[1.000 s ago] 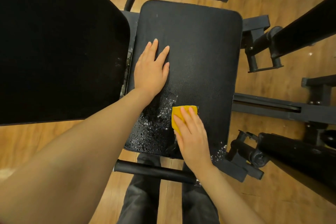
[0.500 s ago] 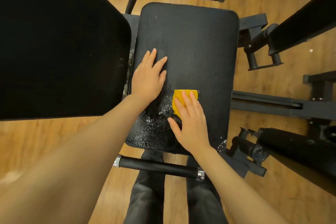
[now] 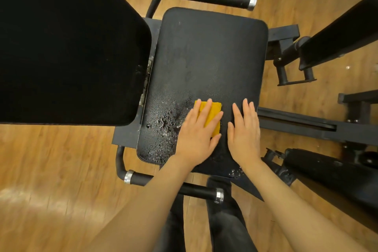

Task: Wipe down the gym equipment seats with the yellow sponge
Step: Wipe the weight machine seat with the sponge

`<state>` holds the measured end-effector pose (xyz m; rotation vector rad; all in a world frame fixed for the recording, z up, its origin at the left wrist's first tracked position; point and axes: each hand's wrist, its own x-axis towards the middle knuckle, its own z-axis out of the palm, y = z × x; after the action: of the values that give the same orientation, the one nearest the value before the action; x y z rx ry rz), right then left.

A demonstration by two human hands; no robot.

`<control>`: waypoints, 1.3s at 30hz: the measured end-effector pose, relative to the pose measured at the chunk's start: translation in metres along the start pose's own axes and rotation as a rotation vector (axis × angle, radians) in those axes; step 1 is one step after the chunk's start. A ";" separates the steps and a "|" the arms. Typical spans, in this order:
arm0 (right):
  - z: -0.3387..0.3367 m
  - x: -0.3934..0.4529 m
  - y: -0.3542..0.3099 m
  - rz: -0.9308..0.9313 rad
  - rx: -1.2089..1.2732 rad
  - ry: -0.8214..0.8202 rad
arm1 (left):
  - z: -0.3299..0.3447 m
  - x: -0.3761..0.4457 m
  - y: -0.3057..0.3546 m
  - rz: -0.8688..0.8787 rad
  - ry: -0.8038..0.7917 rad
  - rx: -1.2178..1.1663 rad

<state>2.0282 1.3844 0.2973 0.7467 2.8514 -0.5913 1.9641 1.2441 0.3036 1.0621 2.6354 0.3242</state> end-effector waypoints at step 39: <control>0.013 0.000 0.002 -0.008 0.032 0.065 | -0.026 0.021 -0.069 -0.398 -0.022 0.138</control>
<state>2.0297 1.3812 0.2847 0.7737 2.9120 -0.6270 1.8970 1.2076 0.3028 0.5476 2.7986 0.0443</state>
